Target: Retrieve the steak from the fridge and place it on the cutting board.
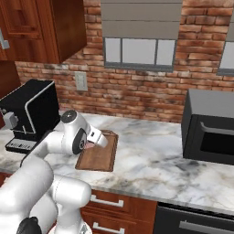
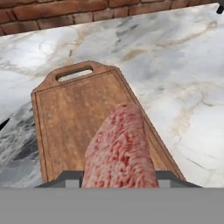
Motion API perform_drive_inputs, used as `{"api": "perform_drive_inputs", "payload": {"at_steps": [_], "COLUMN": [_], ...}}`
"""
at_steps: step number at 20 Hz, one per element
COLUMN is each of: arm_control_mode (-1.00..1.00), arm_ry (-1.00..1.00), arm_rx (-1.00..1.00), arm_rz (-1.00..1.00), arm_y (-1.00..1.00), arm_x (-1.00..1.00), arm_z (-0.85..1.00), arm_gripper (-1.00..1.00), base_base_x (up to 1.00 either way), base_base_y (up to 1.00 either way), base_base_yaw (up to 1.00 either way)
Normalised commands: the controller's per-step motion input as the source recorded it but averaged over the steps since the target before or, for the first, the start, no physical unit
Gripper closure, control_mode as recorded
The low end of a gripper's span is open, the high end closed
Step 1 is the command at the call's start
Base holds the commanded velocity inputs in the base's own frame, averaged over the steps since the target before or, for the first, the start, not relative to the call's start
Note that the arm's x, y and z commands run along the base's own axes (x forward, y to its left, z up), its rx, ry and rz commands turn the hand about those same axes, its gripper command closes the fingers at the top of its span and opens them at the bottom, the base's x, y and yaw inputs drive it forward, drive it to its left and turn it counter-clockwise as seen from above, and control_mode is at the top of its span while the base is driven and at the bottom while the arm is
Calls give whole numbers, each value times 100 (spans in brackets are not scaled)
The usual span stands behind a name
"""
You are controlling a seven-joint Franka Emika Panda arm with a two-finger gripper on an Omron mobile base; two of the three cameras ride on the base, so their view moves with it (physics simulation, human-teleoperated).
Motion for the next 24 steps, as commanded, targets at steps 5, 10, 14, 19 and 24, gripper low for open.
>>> {"api": "perform_drive_inputs", "payload": {"at_steps": [5, 10, 14, 19, 24], "arm_control_mode": [-100, -100, -100, -100, -100], "arm_ry": [3, 7, 7, 7, 7], "arm_rx": [0, 0, 0, 0, 0], "arm_rz": [0, 0, 0, 0, 0], "arm_y": [0, 0, 0, 0, 0], "arm_x": [24, 7, 4, 8, 10], "arm_z": [-42, -46, -39, -35, -34], "arm_gripper": [100, 100, 100, 100, 100], "base_base_x": [0, 0, 0, 0, 0], "base_base_y": [0, 0, 0, 0, 0], "base_base_yaw": [0, 0, 0, 0, 0]}}
